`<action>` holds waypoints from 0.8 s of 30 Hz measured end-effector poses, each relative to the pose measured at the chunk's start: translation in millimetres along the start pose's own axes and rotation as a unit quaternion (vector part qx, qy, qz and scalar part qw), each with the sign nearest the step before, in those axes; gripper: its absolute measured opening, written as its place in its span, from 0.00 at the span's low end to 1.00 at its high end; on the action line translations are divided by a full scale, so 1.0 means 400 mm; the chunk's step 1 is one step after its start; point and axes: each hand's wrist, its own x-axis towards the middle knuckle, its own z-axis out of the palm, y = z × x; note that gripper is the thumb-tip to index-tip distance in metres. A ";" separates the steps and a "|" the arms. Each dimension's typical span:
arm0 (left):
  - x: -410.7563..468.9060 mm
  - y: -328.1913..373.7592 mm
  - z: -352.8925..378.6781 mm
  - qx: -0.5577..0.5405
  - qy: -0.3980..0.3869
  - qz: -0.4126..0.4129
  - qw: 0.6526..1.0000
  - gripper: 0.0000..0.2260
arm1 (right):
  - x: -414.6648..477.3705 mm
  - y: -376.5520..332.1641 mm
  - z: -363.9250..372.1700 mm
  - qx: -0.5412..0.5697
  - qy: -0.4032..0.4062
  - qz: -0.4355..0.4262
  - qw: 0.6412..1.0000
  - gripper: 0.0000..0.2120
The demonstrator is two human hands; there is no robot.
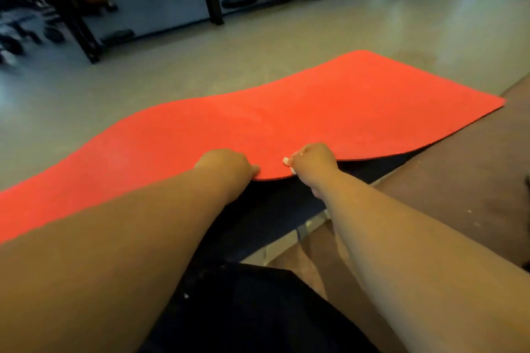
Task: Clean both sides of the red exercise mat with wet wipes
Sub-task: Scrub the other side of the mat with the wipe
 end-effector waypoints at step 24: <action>0.210 0.004 0.568 -0.235 0.074 0.019 0.969 0.29 | -0.104 0.256 0.192 -0.170 -0.076 -0.124 0.975 0.08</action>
